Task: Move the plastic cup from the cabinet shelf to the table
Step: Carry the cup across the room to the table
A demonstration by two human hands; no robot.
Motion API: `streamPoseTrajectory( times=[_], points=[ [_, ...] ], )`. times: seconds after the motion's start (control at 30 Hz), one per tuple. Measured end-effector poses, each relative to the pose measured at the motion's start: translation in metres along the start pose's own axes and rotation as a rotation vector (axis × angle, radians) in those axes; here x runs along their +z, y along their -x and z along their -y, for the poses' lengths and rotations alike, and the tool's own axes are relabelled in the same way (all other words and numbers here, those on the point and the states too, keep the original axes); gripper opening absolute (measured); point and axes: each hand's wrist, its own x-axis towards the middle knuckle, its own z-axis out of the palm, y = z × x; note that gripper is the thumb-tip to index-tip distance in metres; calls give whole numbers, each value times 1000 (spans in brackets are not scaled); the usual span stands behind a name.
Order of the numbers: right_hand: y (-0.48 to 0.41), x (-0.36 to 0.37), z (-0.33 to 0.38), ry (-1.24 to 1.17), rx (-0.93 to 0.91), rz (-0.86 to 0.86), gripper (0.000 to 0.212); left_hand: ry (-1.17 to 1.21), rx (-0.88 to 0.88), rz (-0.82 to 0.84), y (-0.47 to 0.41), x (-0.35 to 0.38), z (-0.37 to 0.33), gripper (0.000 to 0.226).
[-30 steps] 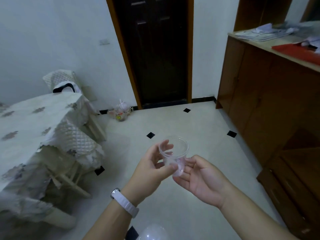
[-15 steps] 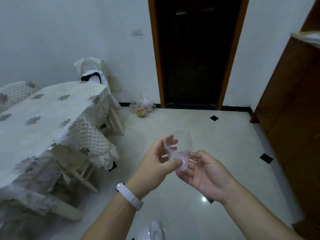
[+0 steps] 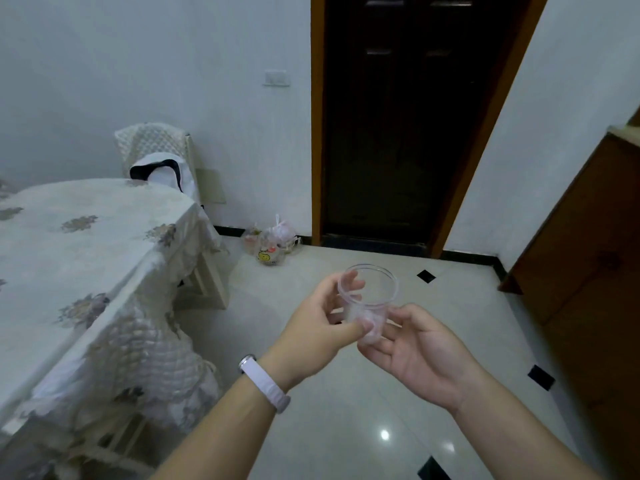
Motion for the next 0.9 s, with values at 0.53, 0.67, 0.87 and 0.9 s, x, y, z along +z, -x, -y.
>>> streamPoseTrajectory(
  times=[0.53, 0.67, 0.87, 0.9],
  points=[
    [-261, 25, 96, -10, 79, 38, 70, -27, -26, -169, -210, -137, 33, 64],
    [-336, 40, 144, 12, 125, 76, 61, -47, -21, -255, -282, -172, 29, 63],
    [-437, 60, 210, 80, 172, 171, 51, -101, 0, -354, -372, -220, 15, 66],
    [-452, 65, 217, 86, 178, 182, 54, -104, 4, -378, -383, -228, 14, 66]
  ],
)
